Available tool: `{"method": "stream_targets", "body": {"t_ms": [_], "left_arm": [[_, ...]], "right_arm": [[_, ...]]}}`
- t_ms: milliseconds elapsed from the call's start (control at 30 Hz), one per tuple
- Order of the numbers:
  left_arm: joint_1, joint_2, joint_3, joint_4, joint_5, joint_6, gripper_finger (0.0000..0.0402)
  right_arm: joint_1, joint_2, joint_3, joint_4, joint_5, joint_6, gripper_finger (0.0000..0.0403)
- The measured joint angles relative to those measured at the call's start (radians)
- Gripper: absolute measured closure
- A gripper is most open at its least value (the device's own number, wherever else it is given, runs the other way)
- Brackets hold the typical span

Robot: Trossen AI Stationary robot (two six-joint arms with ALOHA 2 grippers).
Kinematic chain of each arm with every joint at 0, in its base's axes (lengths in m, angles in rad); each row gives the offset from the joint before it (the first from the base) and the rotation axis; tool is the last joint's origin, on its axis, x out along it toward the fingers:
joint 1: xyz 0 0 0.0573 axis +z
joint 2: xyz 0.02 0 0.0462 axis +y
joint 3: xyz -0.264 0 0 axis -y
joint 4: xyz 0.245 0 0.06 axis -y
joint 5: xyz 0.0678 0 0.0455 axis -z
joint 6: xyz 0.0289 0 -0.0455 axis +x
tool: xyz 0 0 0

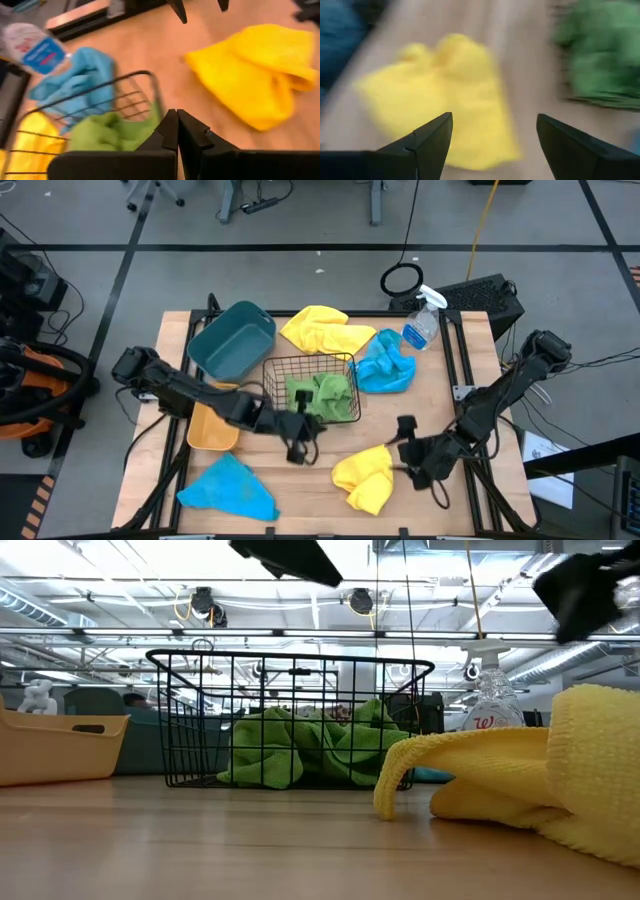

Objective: Sort microfiber towel by color & place in baskets
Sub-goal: Put the bottom yellow microfiber towel into the blue bin

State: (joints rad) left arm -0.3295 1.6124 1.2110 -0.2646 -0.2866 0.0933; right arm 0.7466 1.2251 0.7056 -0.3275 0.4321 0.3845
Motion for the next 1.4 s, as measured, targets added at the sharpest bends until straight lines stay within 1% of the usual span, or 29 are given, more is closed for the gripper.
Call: {"method": "stream_targets", "body": {"t_ms": [100, 233, 367, 500, 667, 767, 900, 1000, 1100, 1200, 1367, 1400], "left_arm": [[-0.066, 0.029, 0.000, -0.003, 0.001, -0.036, 0.0397], [-0.141, 0.060, -0.001, 0.024, -0.032, -0.043, 0.0397], [-0.179, 0.072, -0.001, 0.027, -0.094, -0.034, 0.0397], [-0.190, 0.071, -0.001, 0.046, -0.115, -0.036, 0.0398], [-0.187, 0.071, -0.001, 0.047, -0.115, -0.042, 0.0398], [-0.180, 0.071, -0.001, 0.048, -0.115, -0.062, 0.0398], [-0.174, 0.071, -0.001, 0.050, -0.116, -0.062, 0.0398], [-0.175, 0.071, -0.001, 0.049, -0.116, -0.063, 0.0398], [-0.175, 0.071, -0.001, 0.051, -0.115, -0.063, 0.0398], [-0.175, 0.071, -0.001, 0.056, -0.115, -0.063, 0.0398], [-0.175, 0.071, -0.001, 0.078, -0.115, -0.062, 0.0398], [-0.175, 0.071, -0.001, 0.079, -0.115, -0.062, 0.0398]], "right_arm": [[0.021, 0.000, -0.069, 0.161, -0.104, 0.031, 0.0122], [0.040, 0.001, -0.167, 0.365, -0.117, 0.100, 0.0121], [0.041, 0.025, -0.231, 0.460, -0.116, 0.148, 0.0107], [0.041, 0.096, -0.255, 0.537, -0.116, 0.107, 0.0080], [0.036, 0.233, -0.256, 0.684, -0.124, 0.064, 0.0050], [0.018, 0.314, -0.256, 0.736, -0.123, 0.038, 0.0047], [-0.026, 0.395, -0.256, 0.770, -0.121, 0.029, 0.0057], [-0.056, 0.432, -0.253, 0.783, -0.122, 0.031, 0.0084], [-0.082, 0.454, -0.251, 0.792, -0.149, 0.029, 0.0133], [-0.096, 0.451, -0.252, 0.789, -0.182, 0.019, 0.0204], [-0.099, 0.418, -0.245, 0.769, -0.212, -0.052, 0.0351], [-0.099, 0.408, -0.242, 0.762, -0.212, -0.072, 0.0374]]}}
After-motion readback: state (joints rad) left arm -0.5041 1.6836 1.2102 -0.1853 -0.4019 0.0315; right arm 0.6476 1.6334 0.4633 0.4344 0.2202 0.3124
